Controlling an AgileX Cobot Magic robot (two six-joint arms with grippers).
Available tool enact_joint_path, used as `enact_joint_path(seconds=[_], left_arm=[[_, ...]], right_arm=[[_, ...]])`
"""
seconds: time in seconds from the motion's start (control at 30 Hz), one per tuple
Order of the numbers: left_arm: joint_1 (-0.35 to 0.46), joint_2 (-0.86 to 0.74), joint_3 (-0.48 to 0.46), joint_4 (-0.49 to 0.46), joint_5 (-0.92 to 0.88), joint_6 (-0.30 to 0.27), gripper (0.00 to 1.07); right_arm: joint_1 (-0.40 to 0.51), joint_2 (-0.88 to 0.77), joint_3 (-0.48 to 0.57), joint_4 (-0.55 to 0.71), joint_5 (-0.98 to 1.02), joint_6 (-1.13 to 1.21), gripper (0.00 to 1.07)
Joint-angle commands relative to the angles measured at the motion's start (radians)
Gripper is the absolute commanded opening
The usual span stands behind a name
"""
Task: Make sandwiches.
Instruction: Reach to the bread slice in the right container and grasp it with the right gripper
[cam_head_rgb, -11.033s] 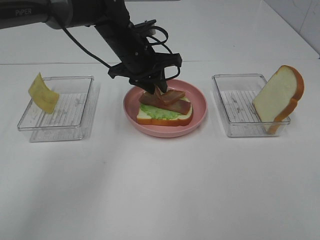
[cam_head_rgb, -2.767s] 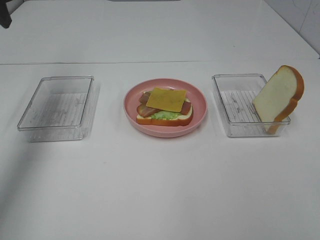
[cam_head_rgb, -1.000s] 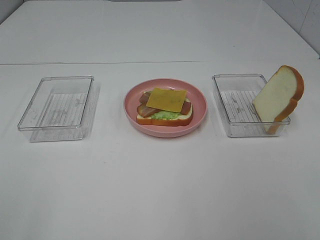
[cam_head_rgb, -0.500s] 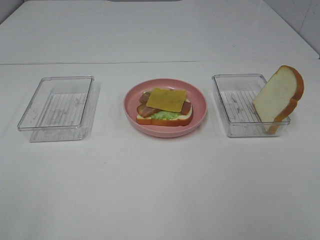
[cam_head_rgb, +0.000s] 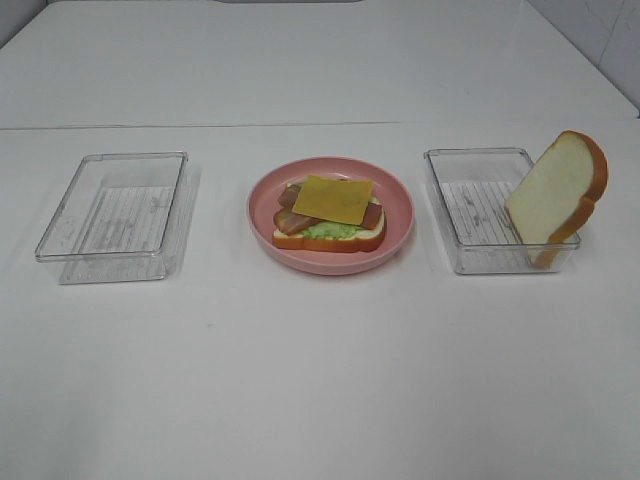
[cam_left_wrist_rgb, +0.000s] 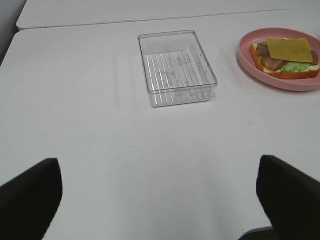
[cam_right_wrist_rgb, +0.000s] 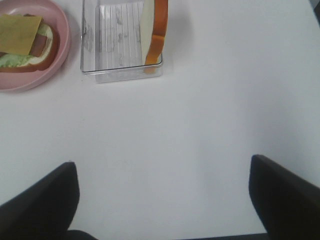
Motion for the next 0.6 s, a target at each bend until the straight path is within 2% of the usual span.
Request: enact_joint_path(seconds=[0.03,0.07,0.13,0.17,0.23,0.27,0.33,0.43,0.6], left_arm=[[-0.002,-0.022,0.005,-0.007,-0.012,-0.005,0.98],[-0.002,-0.022,0.005,-0.007,-0.012,-0.005,0.98],[-0.002,-0.022,0.005,-0.007,-0.012,-0.005,0.98],[-0.002,-0.022,0.005,-0.007,-0.012,-0.005,0.98],[-0.002,-0.022,0.005,-0.007,-0.012,-0.005,0.98],[-0.002,-0.022,0.005,-0.007,-0.012,-0.005,0.98],[-0.002,-0.022,0.005,-0.007,-0.012,-0.005,0.98],[-0.002,-0.022,0.005,-0.007,-0.012,-0.005,0.98],[-0.002,-0.022,0.005,-0.007,-0.012,-0.005,0.98]], right_arm=[[0.000,0.218,-0.128,0.037,0.033,-0.010,0.88],[0.000,0.218,-0.128,0.037,0.033,-0.010,0.88],[0.000,0.438,-0.275,0.045,0.027,-0.013,0.88],[0.000,0.438,-0.275,0.045,0.027,-0.013,0.88],[0.000,0.565,-0.371,0.044,0.023,-0.013,0.88],[0.000,0.565,-0.371,0.044,0.023,-0.013,0.88],[0.000,0.666,-0.449,0.045,0.023,-0.015,0.88],[0.000,0.742,-0.509,0.048,0.026,-0.023,0.88],[0.000,0.820,-0.550,0.071,0.028,-0.051,0.88]])
